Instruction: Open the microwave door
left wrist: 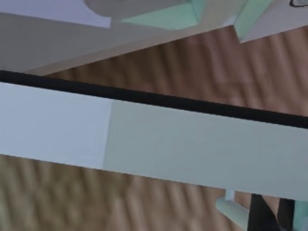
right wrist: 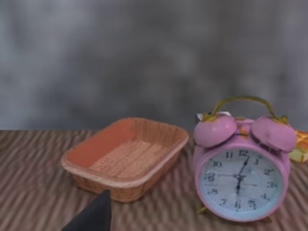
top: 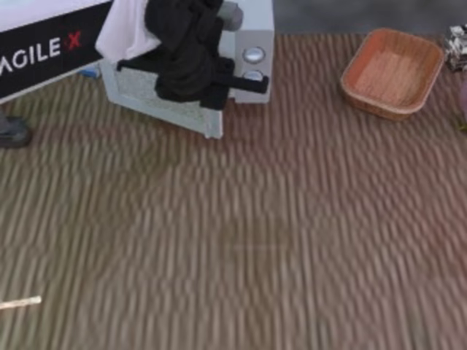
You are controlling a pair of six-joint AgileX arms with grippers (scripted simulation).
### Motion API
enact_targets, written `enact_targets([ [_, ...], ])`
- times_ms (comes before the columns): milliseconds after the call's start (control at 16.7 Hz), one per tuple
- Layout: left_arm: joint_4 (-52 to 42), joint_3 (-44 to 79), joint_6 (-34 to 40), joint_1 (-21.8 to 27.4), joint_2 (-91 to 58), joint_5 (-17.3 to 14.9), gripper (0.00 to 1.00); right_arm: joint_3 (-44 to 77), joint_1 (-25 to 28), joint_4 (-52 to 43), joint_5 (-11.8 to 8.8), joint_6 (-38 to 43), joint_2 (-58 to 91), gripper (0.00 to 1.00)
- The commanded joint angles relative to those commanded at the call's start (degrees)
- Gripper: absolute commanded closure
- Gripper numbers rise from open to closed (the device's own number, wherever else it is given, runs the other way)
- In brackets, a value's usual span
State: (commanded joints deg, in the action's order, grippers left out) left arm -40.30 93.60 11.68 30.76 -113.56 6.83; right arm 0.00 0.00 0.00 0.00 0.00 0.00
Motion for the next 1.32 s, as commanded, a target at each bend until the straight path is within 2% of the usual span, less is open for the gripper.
enact_targets([
  [180,0.3,-0.9,-0.6,0.1,0.5,-0.7,1.0,0.0,0.0,0.0,0.0,0.0,0.0,0.0],
  [540,2.4,-6.6,-7.1,-1.8,4.7,-4.1,1.0,0.0,0.0,0.0,0.0,0.0,0.0,0.0],
  [1320,2.5,-6.7,-7.2,-1.8,4.8,-4.1,1.0,0.0,0.0,0.0,0.0,0.0,0.0,0.0],
])
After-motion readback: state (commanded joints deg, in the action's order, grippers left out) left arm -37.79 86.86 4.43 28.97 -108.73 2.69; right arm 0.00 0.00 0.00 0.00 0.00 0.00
